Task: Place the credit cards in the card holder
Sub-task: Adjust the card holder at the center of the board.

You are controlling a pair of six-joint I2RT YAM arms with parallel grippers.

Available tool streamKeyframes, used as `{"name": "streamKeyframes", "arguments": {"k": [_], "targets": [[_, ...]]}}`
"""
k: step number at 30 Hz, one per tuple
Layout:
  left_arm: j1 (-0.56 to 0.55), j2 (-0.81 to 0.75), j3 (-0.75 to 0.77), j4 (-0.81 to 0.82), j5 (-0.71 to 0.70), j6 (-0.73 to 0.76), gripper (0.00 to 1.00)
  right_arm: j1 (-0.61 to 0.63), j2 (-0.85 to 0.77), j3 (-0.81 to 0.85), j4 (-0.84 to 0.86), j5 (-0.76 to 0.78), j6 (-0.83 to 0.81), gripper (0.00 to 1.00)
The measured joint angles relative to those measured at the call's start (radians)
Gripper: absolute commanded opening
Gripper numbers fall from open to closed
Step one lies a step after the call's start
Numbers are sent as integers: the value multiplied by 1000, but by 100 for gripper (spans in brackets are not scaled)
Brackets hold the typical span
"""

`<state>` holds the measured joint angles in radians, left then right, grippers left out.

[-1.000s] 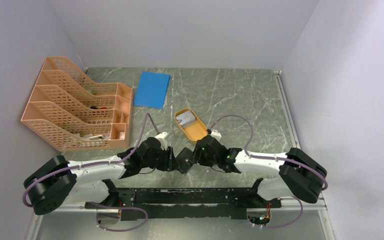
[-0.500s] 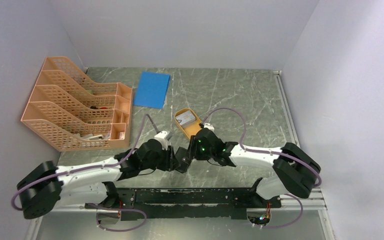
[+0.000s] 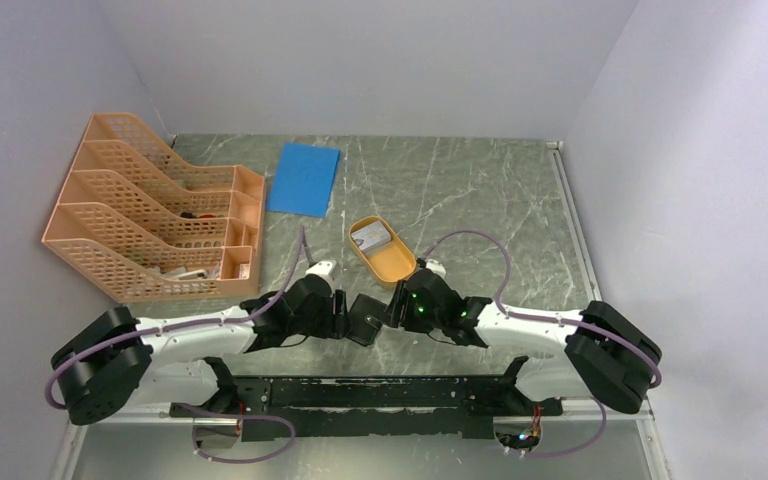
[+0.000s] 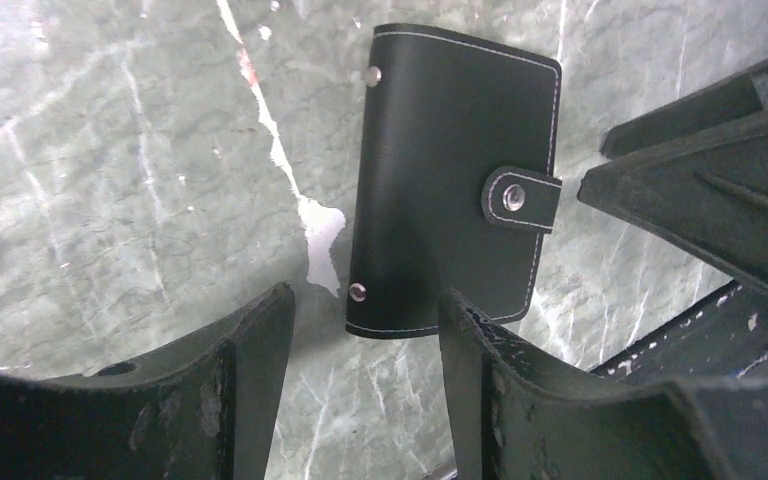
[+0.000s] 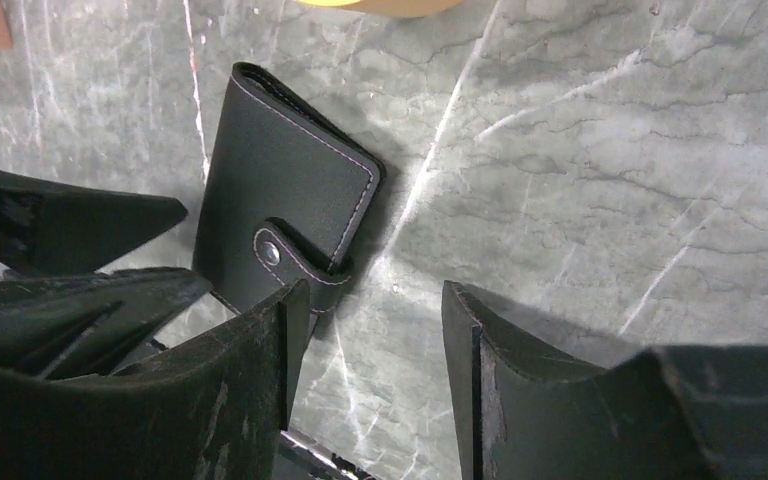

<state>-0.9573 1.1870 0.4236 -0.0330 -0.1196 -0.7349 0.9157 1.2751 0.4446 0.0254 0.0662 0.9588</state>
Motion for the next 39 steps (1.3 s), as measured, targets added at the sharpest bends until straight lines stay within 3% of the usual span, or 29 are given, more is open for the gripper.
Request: {"name": "streamKeyframes", "arguments": {"k": [10,19,30,39], "targets": [[-2,82,-8,141,158,24,57,0,-48,1,-25,37,21,58],[-36,100,-12,191,235,50,50,0,-119,71,-166,108,-72,60],[-38,-59,-8,107,98,40,49,30,-121,129,-231,121,-154,58],[-3,18,53,92,63,19,38,185,32,232,-279,235,-150,53]]}}
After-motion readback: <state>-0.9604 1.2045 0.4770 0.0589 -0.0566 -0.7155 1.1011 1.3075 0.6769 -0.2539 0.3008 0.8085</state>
